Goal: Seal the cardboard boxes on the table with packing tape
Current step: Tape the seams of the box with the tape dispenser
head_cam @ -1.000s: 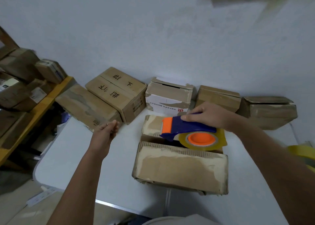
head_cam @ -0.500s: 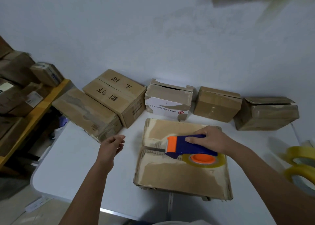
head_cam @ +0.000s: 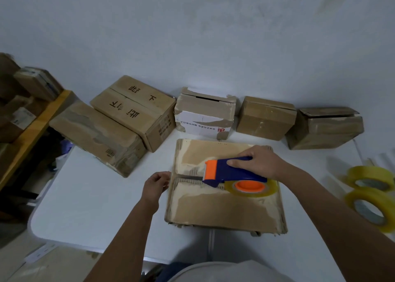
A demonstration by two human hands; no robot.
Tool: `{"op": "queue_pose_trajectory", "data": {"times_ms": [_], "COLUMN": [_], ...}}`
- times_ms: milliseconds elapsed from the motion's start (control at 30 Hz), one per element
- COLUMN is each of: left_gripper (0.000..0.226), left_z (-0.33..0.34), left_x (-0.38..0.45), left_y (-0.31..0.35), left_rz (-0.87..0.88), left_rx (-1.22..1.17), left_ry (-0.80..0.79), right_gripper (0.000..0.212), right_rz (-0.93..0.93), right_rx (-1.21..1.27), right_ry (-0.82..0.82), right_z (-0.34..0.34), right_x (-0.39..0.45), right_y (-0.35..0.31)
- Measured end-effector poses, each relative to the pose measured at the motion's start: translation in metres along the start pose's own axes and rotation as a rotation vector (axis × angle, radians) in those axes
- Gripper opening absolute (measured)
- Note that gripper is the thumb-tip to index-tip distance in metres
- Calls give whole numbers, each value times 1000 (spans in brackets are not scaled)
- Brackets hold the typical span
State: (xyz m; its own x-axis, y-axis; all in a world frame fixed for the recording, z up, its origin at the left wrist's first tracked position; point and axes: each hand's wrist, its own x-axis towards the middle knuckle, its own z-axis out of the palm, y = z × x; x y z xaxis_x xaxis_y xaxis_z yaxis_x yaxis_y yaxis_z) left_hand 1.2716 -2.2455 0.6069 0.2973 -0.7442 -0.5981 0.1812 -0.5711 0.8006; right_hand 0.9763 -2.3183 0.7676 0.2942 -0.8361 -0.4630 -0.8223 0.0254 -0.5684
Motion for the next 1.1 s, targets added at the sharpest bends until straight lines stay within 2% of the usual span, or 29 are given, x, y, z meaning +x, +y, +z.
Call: {"op": "queue_pose_trajectory", "data": {"times_ms": [167, 300, 367, 400, 467, 500, 600, 700, 767, 867, 967, 1033, 1100], "left_gripper": [12, 61, 55, 44, 28, 30, 44, 53, 61, 62, 59, 54, 50], "left_z": [14, 0, -6, -7, -9, -10, -6, -2, -2, -3, -2, -3, -3], "left_x": [0, 5, 6, 1, -13, -24, -65, -83, -87, -90, -90, -86, -76], "left_y": [-7, -13, -20, -17, -6, 4, 33, 31, 24, 19, 23, 31, 45], "left_rz": [51, -14, 25, 38, 69, 94, 122, 84, -10, -171, -183, -144, -117], "left_rx": [199, 447, 681, 703, 565, 476, 302, 415, 455, 366, 331, 355, 412], "left_ry": [-4, -111, -99, -65, -16, -37, -312, -488, -521, -555, -543, -509, -453], "right_gripper": [45, 46, 45, 44, 43, 43, 45, 46, 48, 78, 101, 97, 79], "right_rz": [8, 1, -5, -8, -10, -7, -19, -24, 33, 106, 105, 98, 91], "right_rx": [9, 3, 9, 9, -1, -5, -37, -103, -65, -10, 78, 150, 220], "right_ry": [-15, -6, -5, -5, -14, -23, -54, -116, -167, -234, -315, -361, -382], "right_z": [1, -1, -1, -2, -2, -2, -5, -11, -16, -25, -33, -37, -36], "right_x": [0, 0, -1, -1, 0, 0, 2, 1, 0, -1, -4, -8, -13], "right_y": [2, 5, 7, 7, 7, 7, 6, 6, 9, 20, 32, 37, 37]}}
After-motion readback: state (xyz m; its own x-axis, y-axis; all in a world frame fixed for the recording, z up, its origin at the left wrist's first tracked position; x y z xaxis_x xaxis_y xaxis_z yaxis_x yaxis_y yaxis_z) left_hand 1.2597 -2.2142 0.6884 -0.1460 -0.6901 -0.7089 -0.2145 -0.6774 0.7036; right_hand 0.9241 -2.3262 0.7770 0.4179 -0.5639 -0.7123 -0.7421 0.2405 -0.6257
